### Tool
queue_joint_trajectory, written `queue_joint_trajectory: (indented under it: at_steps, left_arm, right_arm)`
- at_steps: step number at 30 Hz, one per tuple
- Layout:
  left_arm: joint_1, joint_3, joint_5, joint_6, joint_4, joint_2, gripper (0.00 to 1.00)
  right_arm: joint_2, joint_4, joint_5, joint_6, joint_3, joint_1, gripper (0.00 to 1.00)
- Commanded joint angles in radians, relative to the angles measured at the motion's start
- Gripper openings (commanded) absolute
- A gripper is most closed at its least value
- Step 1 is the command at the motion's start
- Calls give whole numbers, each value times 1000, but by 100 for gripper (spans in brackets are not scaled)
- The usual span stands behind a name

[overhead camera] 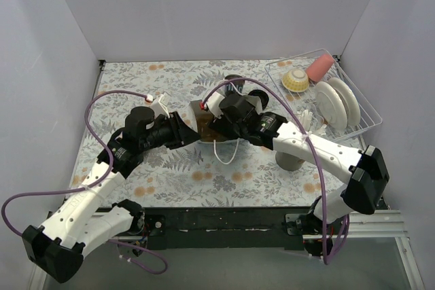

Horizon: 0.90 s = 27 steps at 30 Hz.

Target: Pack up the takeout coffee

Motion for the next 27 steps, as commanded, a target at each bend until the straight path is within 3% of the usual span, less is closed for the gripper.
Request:
queue_joint_trajectory:
  at_steps: [1,4,12,27]
  left_arm:
    - [-4,41,-20,8,-11,8,26]
    - [-4,53,-30,14,-14,12,31]
    - [-4,134,-115,61,-59,61,59]
    - [-4,251,-230,175,-126,93,70]
  right_arm:
    - [22,48,-15,-26,40,-21,86]
    - [28,65,-18,-37,45,-34,86]
    - [51,66,-47,-40,98,-68,85]
    - [110,65,-76,0,210,-112,83]
